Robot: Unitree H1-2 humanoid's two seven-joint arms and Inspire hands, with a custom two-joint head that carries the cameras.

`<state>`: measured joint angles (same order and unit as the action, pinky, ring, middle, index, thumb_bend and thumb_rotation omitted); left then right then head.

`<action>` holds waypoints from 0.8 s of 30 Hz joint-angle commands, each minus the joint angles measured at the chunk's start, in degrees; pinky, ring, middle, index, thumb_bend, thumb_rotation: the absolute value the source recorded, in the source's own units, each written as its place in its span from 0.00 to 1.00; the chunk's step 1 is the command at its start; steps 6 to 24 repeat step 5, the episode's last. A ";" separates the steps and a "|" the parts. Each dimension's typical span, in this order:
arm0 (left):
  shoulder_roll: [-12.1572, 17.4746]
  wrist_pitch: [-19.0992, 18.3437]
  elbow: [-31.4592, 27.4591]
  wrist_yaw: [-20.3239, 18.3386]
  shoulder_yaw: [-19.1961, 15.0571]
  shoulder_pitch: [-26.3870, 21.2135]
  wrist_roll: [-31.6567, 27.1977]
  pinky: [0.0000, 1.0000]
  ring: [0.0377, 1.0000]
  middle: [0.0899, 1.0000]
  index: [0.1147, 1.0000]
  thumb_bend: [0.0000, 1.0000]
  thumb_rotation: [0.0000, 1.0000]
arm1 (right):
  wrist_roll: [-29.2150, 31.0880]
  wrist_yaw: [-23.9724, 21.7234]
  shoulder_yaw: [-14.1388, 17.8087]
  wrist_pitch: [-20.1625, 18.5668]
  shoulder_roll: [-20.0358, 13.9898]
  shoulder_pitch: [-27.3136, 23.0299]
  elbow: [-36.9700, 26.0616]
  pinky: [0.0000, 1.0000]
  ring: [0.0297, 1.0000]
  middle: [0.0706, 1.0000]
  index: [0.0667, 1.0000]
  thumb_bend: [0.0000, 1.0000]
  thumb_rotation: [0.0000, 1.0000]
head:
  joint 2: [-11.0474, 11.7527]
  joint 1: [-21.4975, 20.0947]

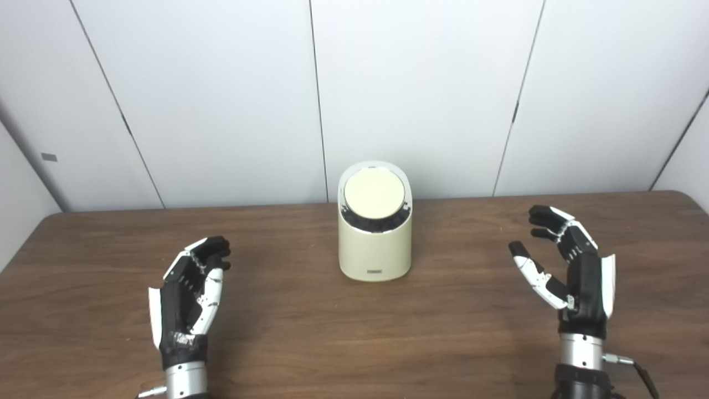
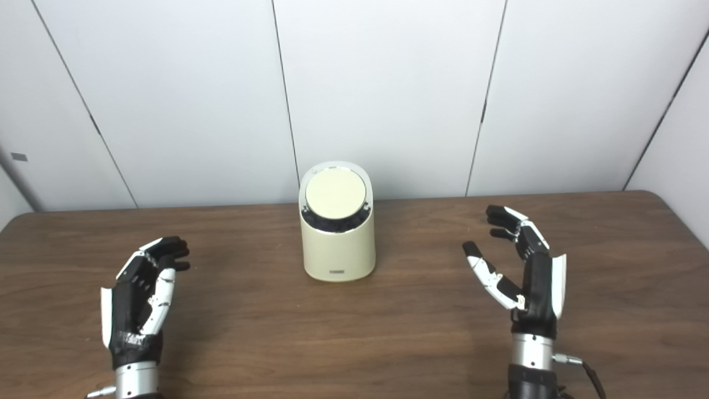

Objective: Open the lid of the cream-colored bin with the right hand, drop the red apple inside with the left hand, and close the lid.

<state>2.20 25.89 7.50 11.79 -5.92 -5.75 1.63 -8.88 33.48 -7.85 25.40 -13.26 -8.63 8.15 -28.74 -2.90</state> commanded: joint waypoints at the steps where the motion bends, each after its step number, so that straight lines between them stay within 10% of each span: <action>1: -0.13 1.03 3.36 0.76 -0.15 2.74 0.83 0.61 0.67 0.65 0.63 0.26 0.41 | -0.92 -1.26 -0.49 1.51 2.62 6.41 2.85 0.63 0.69 0.69 0.66 0.31 0.21 | -0.14 -0.13; 24: -0.02 1.03 3.39 0.83 0.20 2.86 0.71 0.62 0.67 0.65 0.63 0.27 0.44 | -2.73 -2.23 0.94 1.48 3.31 6.58 2.62 0.62 0.69 0.69 0.66 0.30 0.19 | -0.31 -0.02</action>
